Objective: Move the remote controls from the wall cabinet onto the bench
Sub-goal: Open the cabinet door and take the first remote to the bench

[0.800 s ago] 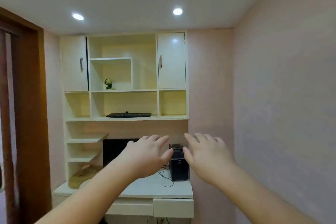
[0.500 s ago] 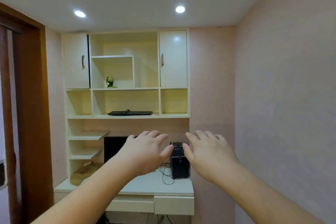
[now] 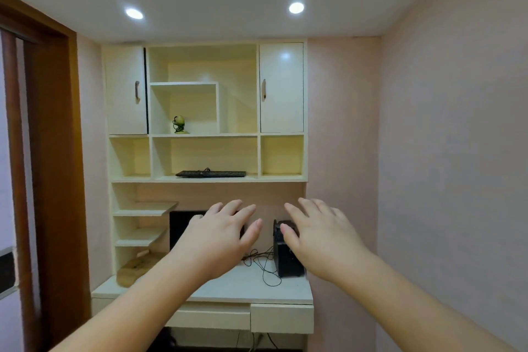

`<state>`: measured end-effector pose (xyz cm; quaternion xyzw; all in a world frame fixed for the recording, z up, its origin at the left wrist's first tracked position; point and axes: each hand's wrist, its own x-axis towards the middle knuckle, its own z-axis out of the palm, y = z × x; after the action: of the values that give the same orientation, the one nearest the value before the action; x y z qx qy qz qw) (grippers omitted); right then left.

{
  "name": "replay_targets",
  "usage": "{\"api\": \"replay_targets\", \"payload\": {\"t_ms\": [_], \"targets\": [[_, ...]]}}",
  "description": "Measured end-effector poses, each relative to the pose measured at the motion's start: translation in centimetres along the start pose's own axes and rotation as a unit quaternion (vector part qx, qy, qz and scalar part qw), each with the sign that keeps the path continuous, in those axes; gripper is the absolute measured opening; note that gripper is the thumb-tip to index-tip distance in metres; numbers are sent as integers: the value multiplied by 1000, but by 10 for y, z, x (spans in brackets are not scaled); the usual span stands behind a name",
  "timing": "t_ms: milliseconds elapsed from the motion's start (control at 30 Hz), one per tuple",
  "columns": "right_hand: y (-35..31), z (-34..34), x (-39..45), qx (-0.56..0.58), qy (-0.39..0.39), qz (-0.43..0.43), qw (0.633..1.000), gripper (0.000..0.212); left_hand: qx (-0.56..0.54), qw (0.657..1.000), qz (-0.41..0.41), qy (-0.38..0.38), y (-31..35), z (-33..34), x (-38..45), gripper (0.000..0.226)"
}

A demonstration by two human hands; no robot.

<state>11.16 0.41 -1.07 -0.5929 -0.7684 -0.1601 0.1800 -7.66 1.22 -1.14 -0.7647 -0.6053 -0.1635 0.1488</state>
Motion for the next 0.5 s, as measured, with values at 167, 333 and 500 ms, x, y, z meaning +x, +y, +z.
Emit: {"api": "replay_targets", "payload": {"t_ms": [167, 333, 500], "targets": [[-4, 14, 9, -25, -38, 21, 999, 54, 7, 1000, 16, 1, -9, 9, 3, 58], [14, 26, 18, -34, -31, 20, 999, 52, 6, 999, 31, -5, -4, 28, 20, 59], [49, 41, 37, -28, -29, 14, 999, 52, 14, 999, 34, -13, 13, 51, 62, 58]]}}
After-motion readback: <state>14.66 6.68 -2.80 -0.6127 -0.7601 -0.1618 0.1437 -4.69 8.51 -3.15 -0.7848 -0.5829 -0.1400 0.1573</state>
